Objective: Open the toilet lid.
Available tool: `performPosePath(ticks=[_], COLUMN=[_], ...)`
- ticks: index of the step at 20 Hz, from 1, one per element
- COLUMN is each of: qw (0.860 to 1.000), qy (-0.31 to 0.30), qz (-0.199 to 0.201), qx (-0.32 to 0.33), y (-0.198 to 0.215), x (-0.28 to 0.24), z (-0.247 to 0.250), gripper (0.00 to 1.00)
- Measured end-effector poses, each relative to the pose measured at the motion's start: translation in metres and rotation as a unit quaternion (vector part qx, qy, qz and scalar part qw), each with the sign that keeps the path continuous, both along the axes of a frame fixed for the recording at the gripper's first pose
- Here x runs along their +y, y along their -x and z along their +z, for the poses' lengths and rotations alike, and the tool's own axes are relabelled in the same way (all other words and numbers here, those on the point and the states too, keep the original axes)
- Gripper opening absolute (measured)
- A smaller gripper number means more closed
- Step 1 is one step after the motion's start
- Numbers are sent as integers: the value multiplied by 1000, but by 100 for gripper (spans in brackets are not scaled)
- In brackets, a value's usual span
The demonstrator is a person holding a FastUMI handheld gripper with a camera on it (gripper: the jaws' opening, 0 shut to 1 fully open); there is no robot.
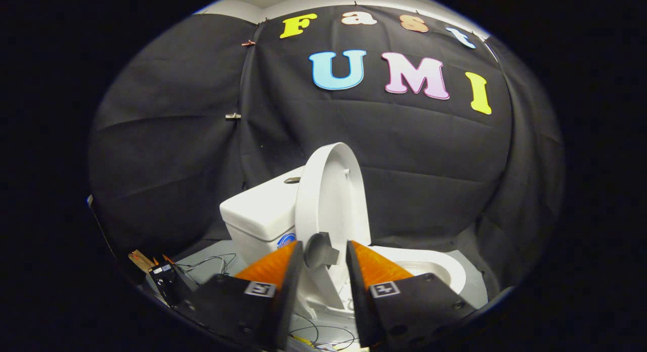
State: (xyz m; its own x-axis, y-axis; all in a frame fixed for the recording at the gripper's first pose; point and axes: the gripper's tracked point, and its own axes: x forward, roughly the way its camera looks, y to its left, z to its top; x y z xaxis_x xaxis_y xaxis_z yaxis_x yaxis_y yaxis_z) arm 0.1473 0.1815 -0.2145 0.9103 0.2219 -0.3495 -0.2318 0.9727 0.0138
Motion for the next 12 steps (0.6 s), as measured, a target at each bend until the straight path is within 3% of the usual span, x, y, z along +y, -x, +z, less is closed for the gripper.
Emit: performPosePath(ticks=[2,6,7,8,10,12], qw=[1000,997,996,994,992,990], qy=[-6,-26,-31,-35,-28,-15], qz=[-5,-41,-51,-59,-71,-79], qx=[-15,-57,-69,-83,-103,-113], y=[9,34,41,48,61,77], x=[-11,-51,-63,-72,-93,-111], z=[23,80,97,112,137,157], gripper=[63,63,69,82,94,98])
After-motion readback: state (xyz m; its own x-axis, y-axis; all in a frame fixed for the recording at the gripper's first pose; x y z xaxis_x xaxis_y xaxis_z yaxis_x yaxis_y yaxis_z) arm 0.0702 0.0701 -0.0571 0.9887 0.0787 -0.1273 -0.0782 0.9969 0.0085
